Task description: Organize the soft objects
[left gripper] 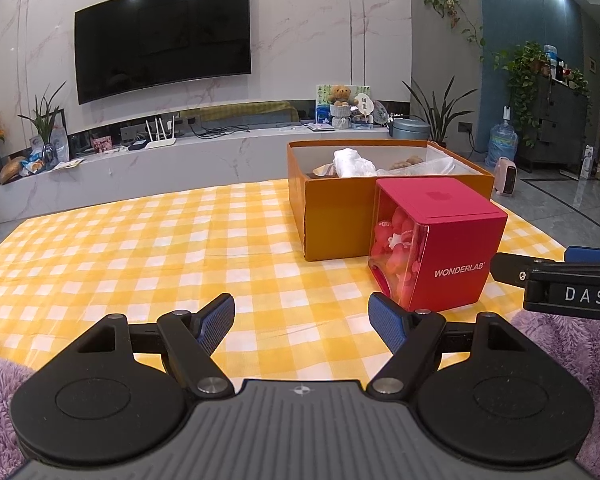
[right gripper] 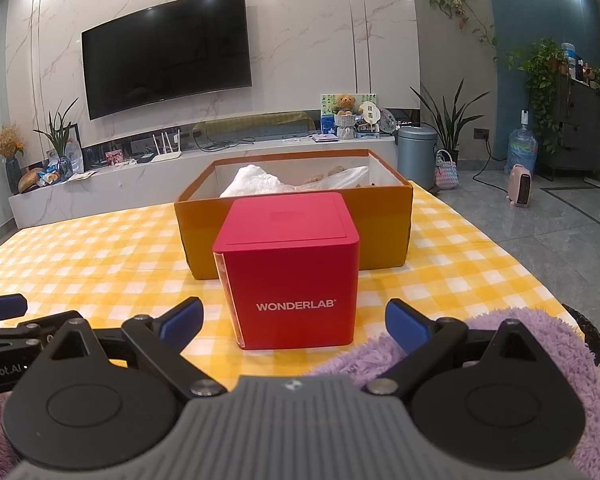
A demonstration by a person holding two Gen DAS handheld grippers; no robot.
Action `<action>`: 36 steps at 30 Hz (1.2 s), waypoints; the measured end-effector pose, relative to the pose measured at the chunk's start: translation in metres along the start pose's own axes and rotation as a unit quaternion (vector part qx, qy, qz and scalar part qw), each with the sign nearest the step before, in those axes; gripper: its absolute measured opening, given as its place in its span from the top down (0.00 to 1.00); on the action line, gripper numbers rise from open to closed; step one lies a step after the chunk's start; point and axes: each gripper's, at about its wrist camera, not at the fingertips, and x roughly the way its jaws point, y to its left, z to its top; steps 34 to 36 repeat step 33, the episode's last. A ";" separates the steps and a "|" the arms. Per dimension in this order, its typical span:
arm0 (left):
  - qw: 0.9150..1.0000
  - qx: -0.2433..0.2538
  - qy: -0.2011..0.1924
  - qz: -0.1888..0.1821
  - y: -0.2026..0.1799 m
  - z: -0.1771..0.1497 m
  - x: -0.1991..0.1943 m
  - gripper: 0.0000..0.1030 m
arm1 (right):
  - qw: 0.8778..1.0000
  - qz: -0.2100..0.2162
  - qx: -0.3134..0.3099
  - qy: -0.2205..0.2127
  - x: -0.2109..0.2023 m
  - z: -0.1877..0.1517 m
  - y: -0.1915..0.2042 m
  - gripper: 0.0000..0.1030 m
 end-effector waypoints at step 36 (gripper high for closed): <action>1.000 0.001 -0.004 -0.005 -0.005 0.003 -0.005 0.13 | 1.000 -0.004 0.000 0.002 0.001 -0.003 0.000 0.07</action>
